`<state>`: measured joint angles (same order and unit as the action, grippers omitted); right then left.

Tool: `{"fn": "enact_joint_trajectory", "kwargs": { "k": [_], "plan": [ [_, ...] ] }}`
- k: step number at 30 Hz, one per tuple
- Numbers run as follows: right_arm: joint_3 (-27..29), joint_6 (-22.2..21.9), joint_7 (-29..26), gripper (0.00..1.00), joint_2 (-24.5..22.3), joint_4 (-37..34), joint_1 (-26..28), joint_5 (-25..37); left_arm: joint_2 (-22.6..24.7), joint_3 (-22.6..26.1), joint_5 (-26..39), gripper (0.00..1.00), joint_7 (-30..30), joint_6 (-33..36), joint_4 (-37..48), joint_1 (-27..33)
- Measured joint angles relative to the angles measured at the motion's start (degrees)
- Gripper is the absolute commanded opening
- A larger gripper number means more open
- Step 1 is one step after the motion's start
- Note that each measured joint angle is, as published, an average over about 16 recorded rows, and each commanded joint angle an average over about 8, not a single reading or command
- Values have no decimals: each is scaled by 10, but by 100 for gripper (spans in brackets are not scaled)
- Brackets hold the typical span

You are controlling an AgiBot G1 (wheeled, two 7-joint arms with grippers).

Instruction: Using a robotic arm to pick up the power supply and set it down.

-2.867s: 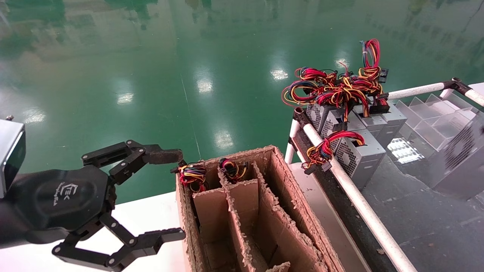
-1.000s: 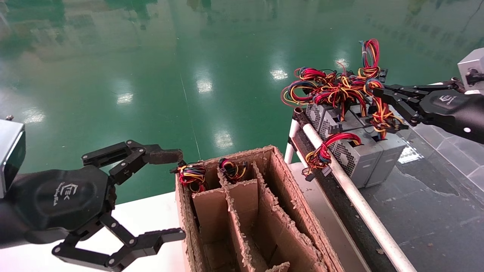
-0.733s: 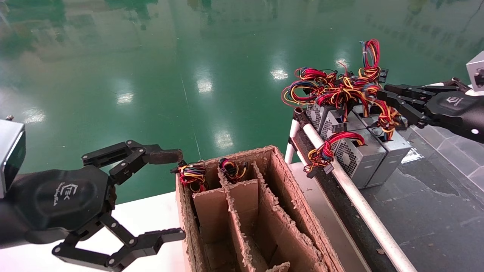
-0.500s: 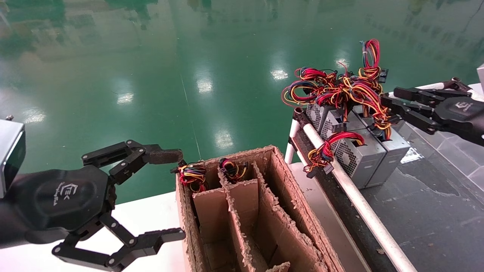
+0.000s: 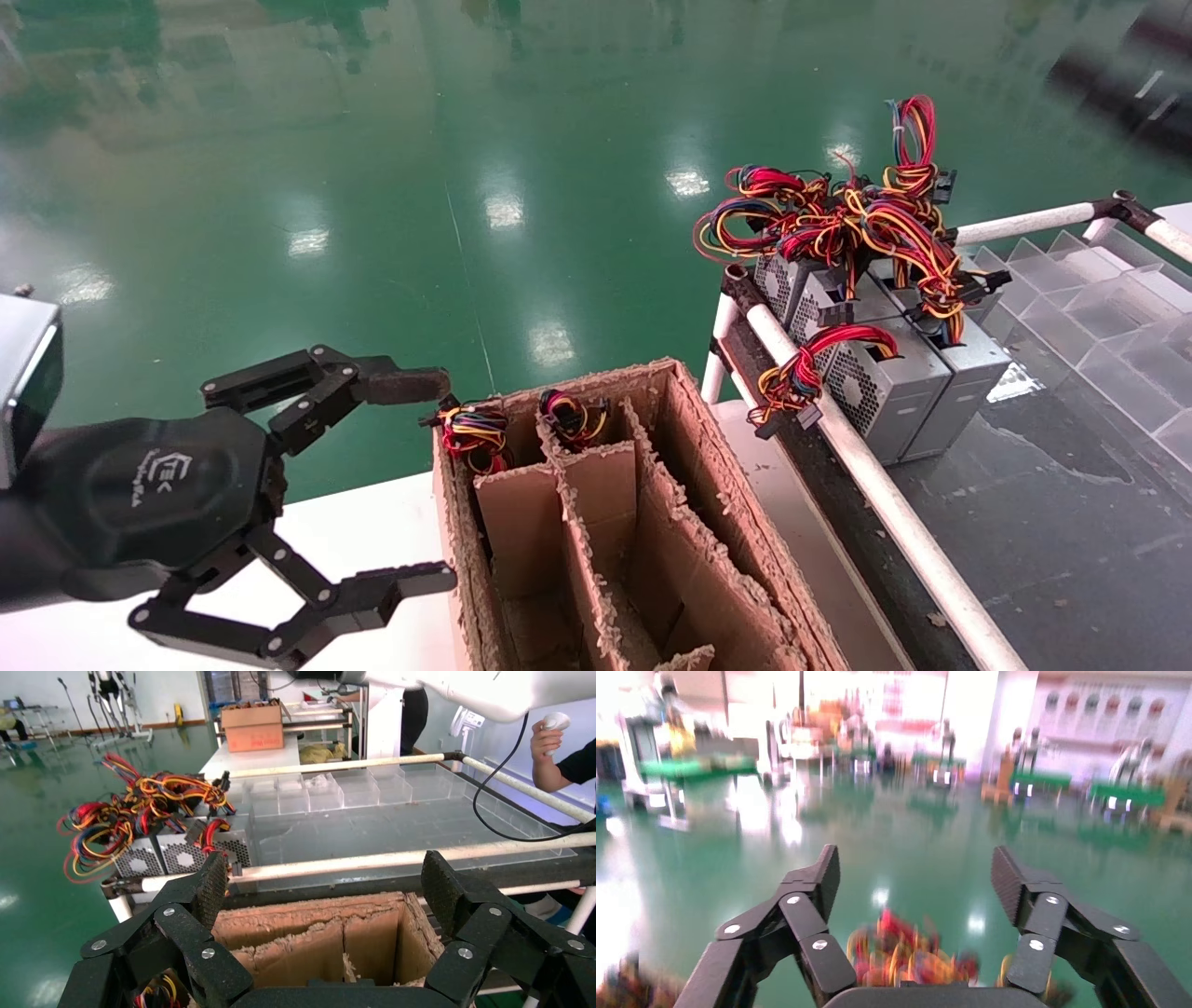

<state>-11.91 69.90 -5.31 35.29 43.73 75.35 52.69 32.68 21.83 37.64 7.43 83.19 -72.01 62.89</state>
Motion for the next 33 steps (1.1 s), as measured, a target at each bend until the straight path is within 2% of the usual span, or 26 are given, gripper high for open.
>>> {"fn": "enact_joint_trajectory", "kwargs": {
  "k": [33],
  "plan": [
    [-22, 90, -31, 100, -2, 171, -79, -64, 0, 0, 0, 100, 0, 0, 0, 0]
  ]
}}
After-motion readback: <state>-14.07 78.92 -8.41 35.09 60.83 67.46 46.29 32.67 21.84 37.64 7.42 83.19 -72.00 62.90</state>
